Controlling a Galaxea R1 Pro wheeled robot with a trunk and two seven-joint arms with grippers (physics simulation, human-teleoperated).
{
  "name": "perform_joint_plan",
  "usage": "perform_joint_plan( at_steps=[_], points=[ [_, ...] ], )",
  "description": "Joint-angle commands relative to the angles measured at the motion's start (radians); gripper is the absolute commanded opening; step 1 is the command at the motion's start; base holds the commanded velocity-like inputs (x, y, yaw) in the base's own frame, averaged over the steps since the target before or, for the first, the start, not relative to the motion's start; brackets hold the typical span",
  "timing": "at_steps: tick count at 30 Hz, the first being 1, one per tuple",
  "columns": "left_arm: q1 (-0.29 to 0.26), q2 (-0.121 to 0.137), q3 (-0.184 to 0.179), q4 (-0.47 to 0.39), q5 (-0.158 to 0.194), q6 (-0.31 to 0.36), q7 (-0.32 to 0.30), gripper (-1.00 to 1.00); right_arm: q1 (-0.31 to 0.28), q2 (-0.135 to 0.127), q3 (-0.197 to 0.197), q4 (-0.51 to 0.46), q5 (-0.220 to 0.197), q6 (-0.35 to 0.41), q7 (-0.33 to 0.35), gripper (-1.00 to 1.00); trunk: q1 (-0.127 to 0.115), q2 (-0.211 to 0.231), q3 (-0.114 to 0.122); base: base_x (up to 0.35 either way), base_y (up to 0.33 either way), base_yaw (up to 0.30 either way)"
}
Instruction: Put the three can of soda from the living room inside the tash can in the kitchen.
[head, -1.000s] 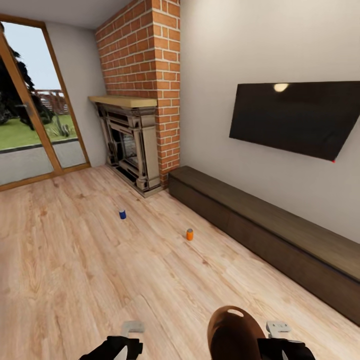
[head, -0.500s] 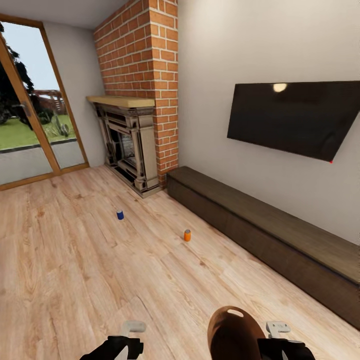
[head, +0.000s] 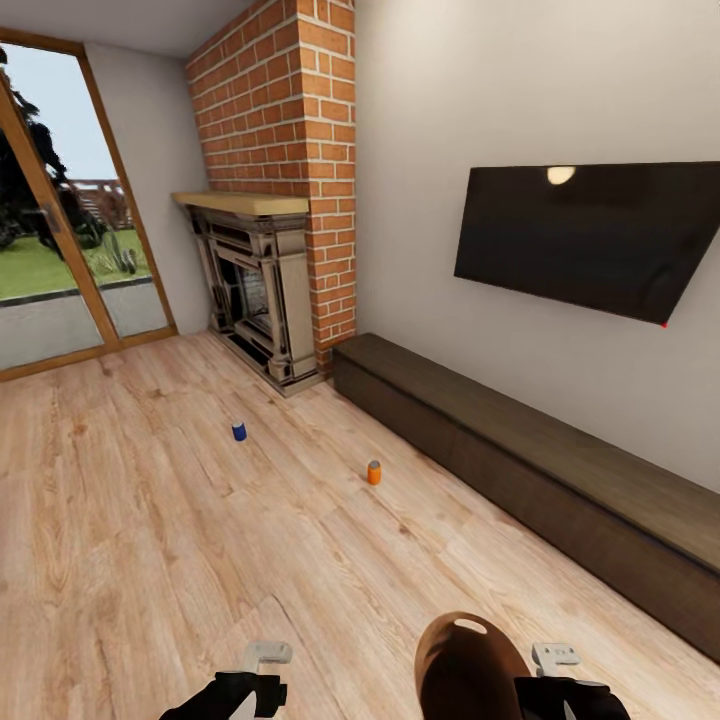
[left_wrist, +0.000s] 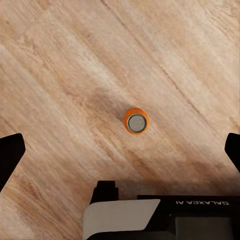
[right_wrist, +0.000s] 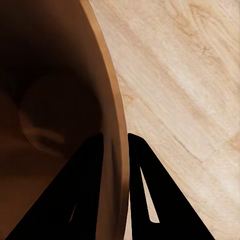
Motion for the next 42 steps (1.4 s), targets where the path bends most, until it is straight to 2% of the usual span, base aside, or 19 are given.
perform_joint_plan(
  at_steps=[1,13,16,19,20,23,24,26,27,29,31,34,35,36,37,41,42],
  points=[
    [0.0,0.0,0.0,0.0,0.0,0.0,0.0,1.0,0.0,0.0,-0.001,0.0,-0.009,0.001,0.007,-1.0,0.0,0.0,0.0,0.004,-0.001,0.0],
    [0.001,0.0,0.0,0.0,0.0,-0.001,-0.001,1.0,-0.001,0.0,0.001,-0.014,-0.009,0.003,0.006,-1.0,0.0,0.0,0.0,0.001,0.0,0.0],
    [0.0,0.0,0.0,0.0,0.0,-0.001,-0.001,1.0,-0.001,0.0,0.003,-0.058,-0.009,0.024,0.01,-1.0,0.0,0.0,0.0,0.0,0.0,0.0],
    [0.0,0.001,0.0,0.0,0.0,-0.001,-0.001,1.0,-0.001,0.001,0.003,-0.17,-0.01,0.143,0.012,-1.0,0.0,0.0,0.0,0.0,0.0,0.0],
    [0.0,0.001,0.0,0.0,0.0,-0.001,-0.001,1.0,-0.001,0.0,0.002,-0.25,-0.01,0.253,0.012,-1.0,0.0,0.0,0.0,0.0,0.0,0.0],
    [0.0,0.0,0.0,0.0,0.0,-0.001,-0.001,1.0,-0.001,-0.004,0.001,-0.391,-0.011,0.437,0.013,-1.0,0.0,0.0,0.0,0.0,0.0,0.0],
    [0.0,0.0,0.0,0.0,0.0,-0.001,-0.002,1.0,-0.002,-0.005,0.001,-0.497,-0.011,0.548,0.013,-1.0,0.0,0.0,0.0,0.0,0.0,0.0],
    [0.0,0.0,0.0,0.0,0.0,-0.001,-0.002,1.0,-0.003,-0.006,0.001,-0.603,-0.011,0.618,0.013,-1.0,0.0,0.0,0.0,0.0,0.0,0.0],
    [0.0,0.0,0.0,0.0,0.0,-0.001,-0.002,1.0,-0.005,-0.002,0.002,-0.701,-0.011,0.663,0.013,-1.0,0.0,0.0,0.0,0.0,0.0,0.0],
    [0.0,-0.001,0.0,0.0,0.0,-0.001,-0.002,1.0,-0.009,0.008,0.004,-0.812,-0.01,0.699,0.012,-1.0,0.0,0.0,0.0,0.0,0.0,0.0],
    [0.0,-0.001,0.0,0.0,0.0,-0.001,-0.002,1.0,-0.014,0.022,0.004,-0.856,-0.004,0.699,0.011,-1.0,0.0,0.0,0.0,0.0,0.0,0.0],
    [0.001,-0.001,0.0,0.0,0.0,-0.001,-0.002,1.0,-0.046,0.079,0.004,-0.903,0.072,0.699,0.008,-1.0,0.0,0.0,0.0,0.0,0.0,0.0],
    [0.0,-0.001,0.0,0.0,0.0,-0.001,-0.002,1.0,-0.072,0.119,0.0,-0.913,0.149,0.699,0.008,-1.0,0.0,0.0,0.0,0.0,0.0,0.0],
    [0.001,-0.001,0.0,0.0,0.0,-0.001,-0.003,1.0,-0.085,0.14,-0.002,-0.916,0.192,0.699,0.008,-1.0,0.0,0.0,0.0,0.0,0.0,0.0],
    [0.001,-0.001,0.0,0.0,0.0,-0.001,-0.003,1.0,-0.11,0.178,-0.007,-0.921,0.279,0.699,0.007,-1.0,0.0,0.0,0.0,0.0,0.0,0.0],
    [0.0,0.0,0.0,0.0,-0.001,-0.001,-0.007,1.0,-0.15,0.237,-0.018,-0.929,0.417,0.699,0.007,-1.0,0.0,0.0,0.0,0.0,0.0,0.0],
    [0.0,0.0,0.0,0.0,-0.001,-0.001,-0.008,1.0,-0.154,0.243,-0.021,-0.931,0.431,0.699,0.007,-1.0,0.0,0.0,0.0,0.0,0.0,0.0]
  ],
)
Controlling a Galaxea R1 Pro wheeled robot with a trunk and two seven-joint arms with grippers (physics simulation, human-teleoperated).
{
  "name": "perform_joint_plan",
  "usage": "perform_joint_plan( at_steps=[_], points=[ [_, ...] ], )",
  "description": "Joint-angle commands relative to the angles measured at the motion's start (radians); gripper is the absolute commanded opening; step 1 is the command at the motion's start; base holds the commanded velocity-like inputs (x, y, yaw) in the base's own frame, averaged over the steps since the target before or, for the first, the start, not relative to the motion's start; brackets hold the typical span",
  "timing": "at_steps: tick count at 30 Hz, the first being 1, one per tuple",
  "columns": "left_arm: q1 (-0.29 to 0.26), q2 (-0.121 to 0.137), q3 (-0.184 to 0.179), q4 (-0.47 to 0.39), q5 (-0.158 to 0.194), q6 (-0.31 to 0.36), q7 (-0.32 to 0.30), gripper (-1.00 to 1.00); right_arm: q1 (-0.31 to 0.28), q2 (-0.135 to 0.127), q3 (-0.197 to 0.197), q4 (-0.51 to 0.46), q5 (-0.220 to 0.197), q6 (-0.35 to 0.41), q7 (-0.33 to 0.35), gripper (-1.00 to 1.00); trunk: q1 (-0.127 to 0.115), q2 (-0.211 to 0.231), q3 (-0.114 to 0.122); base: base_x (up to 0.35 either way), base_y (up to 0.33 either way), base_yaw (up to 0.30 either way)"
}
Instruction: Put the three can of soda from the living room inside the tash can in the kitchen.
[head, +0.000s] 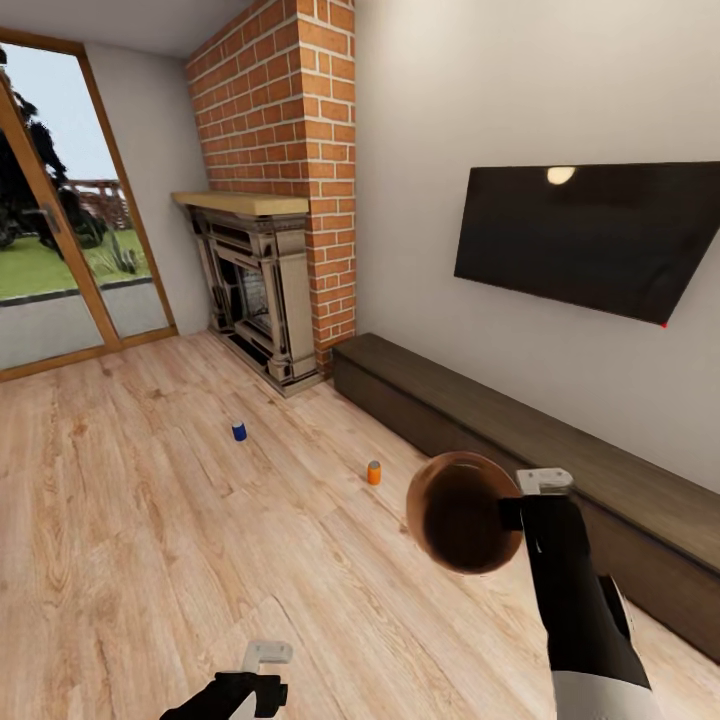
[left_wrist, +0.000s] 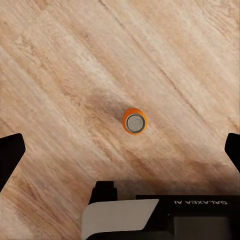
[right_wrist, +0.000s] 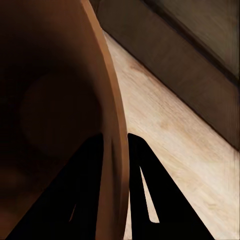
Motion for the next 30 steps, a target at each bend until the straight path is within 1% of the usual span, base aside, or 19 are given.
perform_joint_plan(
  at_steps=[1,4,7,13,24,30],
  points=[
    [0.0,0.0,0.0,0.0,0.0,0.0,-0.001,1.0,-0.003,0.005,-0.005,-0.002,0.004,0.001,0.005,-1.0,0.0,0.0,0.0,0.0,0.0,0.0],
    [0.0,0.002,0.0,0.0,0.001,0.001,-0.004,1.0,-0.008,0.016,-0.032,-0.016,0.029,0.001,0.006,-1.0,0.0,0.0,0.0,0.0,0.0,0.0],
    [0.0,0.002,0.0,-0.001,0.002,0.001,-0.005,1.0,-0.01,0.021,-0.044,-0.047,0.04,0.001,0.007,-1.0,0.0,0.0,0.0,0.0,0.0,0.0],
    [0.0,0.002,0.0,-0.002,0.002,0.002,-0.005,1.0,-0.011,0.021,-0.051,-0.068,0.047,0.001,0.008,-1.0,0.0,0.0,-0.001,0.0,0.0,0.0],
    [0.0,0.003,0.0,-0.009,0.002,0.003,-0.007,1.0,-0.008,0.017,-0.052,-0.072,0.049,0.001,0.011,-1.0,0.0,0.0,-0.007,0.0,0.0,0.0],
    [0.0,0.003,0.0,-0.011,0.002,0.002,-0.007,1.0,-0.006,0.014,-0.061,-0.071,0.049,0.001,0.011,-1.0,0.0,0.0,-0.007,0.0,0.0,0.0]
  ],
)
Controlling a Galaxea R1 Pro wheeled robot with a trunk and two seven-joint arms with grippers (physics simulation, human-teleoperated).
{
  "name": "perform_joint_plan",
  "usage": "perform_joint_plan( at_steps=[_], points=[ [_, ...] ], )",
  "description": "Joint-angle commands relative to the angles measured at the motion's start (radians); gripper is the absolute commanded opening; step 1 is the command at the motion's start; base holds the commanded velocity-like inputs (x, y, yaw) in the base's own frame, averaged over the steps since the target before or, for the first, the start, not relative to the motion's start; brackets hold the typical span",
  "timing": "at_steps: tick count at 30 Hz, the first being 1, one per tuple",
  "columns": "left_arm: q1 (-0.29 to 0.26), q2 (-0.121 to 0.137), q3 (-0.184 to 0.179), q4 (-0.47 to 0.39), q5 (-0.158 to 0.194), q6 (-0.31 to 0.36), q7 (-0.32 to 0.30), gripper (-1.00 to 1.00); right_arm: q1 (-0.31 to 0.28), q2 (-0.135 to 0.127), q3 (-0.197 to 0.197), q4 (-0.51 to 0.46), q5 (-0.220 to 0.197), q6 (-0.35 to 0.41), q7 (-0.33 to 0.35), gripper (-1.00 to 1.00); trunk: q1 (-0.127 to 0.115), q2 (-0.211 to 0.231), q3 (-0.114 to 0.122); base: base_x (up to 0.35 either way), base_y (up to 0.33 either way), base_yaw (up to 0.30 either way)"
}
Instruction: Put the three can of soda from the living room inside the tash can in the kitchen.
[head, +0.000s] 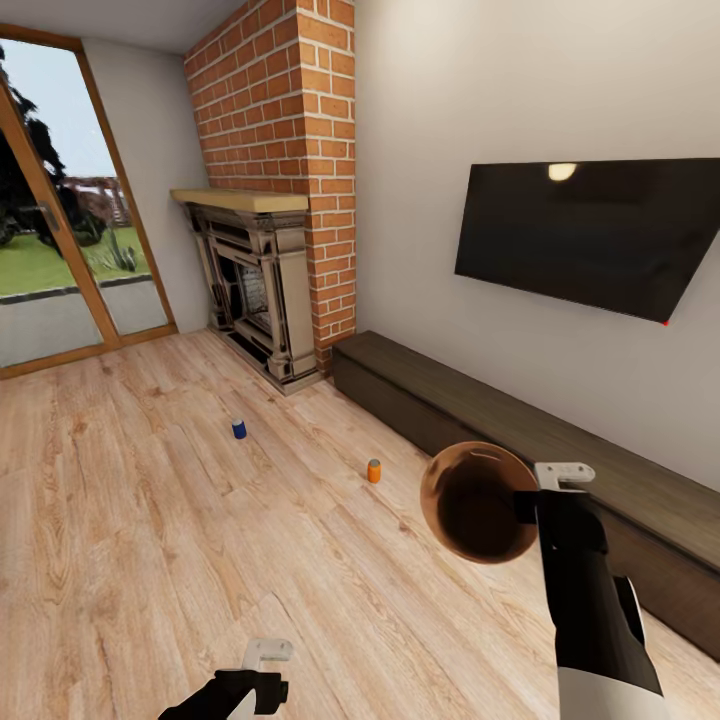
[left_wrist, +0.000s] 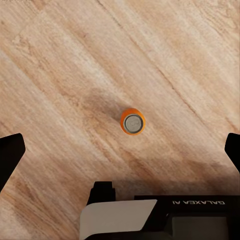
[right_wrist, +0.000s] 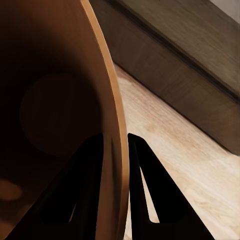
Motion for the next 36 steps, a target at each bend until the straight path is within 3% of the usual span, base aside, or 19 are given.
perform_joint_plan(
  at_steps=[1,14,17,21,24,36],
  points=[
    [0.0,0.0,0.0,0.0,0.0,0.0,0.0,1.0,0.0,0.0,-0.001,0.0,-0.003,0.0,0.004,-1.0,0.0,0.0,0.0,0.0,0.0,0.0],
    [0.0,-0.001,0.0,0.0,0.0,0.0,0.0,1.0,-0.002,0.005,-0.001,0.011,-0.016,0.0,0.004,-1.0,0.0,0.0,0.0,0.0,0.0,0.0],
    [0.0,-0.001,0.0,0.0,0.0,0.0,0.0,1.0,-0.005,0.006,-0.021,0.011,-0.026,0.0,0.004,-1.0,0.0,0.0,0.0,0.0,0.0,0.0],
    [0.0,-0.001,0.0,0.0,0.001,0.001,-0.002,1.0,-0.009,0.003,-0.089,0.01,-0.044,0.0,0.004,-1.0,0.0,0.0,0.0,0.0,0.0,0.0],
    [0.0,-0.001,0.0,0.0,0.002,0.006,-0.005,1.0,-0.009,0.002,-0.108,0.009,-0.05,0.0,0.004,-1.0,0.0,0.0,0.0,0.0,0.0,0.0],
    [0.0,0.0,0.0,0.0,0.002,0.013,-0.025,1.0,-0.009,0.0,-0.116,0.007,-0.053,0.0,0.004,-1.0,0.0,0.0,-0.009,0.0,0.0,0.0]
  ],
)
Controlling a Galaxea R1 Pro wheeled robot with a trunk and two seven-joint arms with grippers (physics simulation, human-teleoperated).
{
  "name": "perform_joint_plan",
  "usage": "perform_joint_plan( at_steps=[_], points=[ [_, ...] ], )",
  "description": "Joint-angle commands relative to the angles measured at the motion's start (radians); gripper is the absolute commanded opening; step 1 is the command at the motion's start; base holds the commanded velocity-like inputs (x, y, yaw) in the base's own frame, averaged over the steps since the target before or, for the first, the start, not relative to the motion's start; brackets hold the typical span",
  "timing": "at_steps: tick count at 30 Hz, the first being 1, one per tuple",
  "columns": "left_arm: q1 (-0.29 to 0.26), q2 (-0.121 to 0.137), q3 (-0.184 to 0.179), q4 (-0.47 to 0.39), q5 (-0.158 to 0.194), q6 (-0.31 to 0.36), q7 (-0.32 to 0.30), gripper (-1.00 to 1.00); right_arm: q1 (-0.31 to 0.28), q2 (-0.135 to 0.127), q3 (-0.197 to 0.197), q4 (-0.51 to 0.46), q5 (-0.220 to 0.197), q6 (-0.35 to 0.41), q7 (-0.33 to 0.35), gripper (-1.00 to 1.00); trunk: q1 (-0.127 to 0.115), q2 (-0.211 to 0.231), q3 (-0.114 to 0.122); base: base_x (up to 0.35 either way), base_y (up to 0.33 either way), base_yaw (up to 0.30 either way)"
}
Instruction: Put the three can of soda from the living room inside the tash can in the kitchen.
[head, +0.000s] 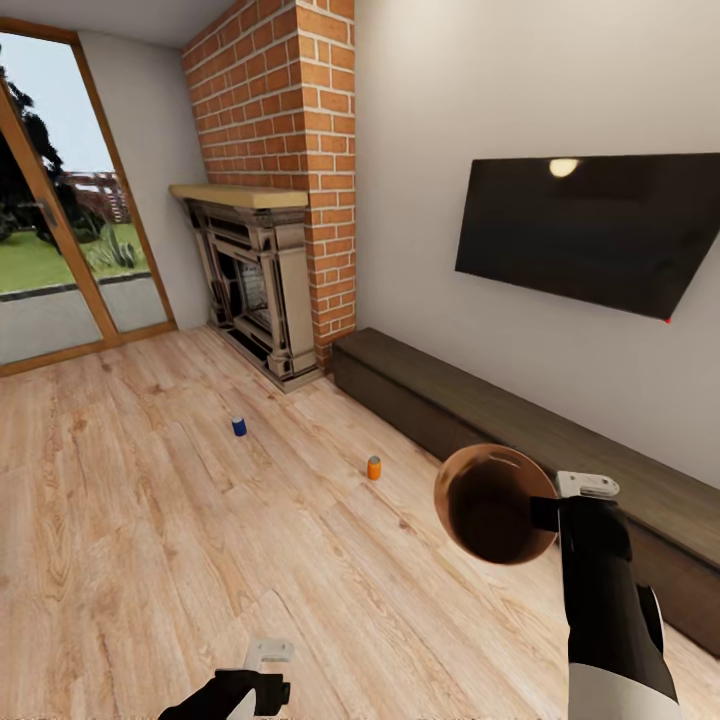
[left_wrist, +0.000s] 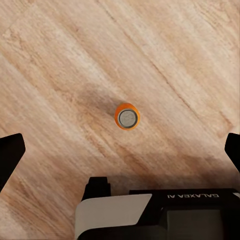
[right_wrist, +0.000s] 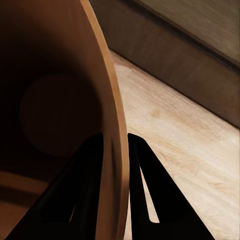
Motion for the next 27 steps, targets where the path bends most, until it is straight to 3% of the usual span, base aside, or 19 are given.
perform_joint_plan(
  at_steps=[1,20,27],
  points=[
    [0.0,0.0,0.0,0.0,0.0,0.0,0.0,1.0,0.0,0.0,0.0,0.0,-0.004,0.0,0.004,-1.0,0.0,0.0,-0.001,0.0,0.0,0.0],
    [0.0,-0.002,0.006,0.005,0.001,0.004,0.002,1.0,0.0,0.0,0.0,0.0,-0.003,0.0,0.004,-1.0,0.0,0.0,-0.031,0.004,0.0,0.0],
    [-0.009,-0.008,0.001,-0.034,-0.002,0.059,0.011,1.0,0.0,0.0,0.002,0.0,-0.003,0.0,0.004,-1.0,0.0,0.0,-0.042,0.0,0.0,0.0]
  ],
)
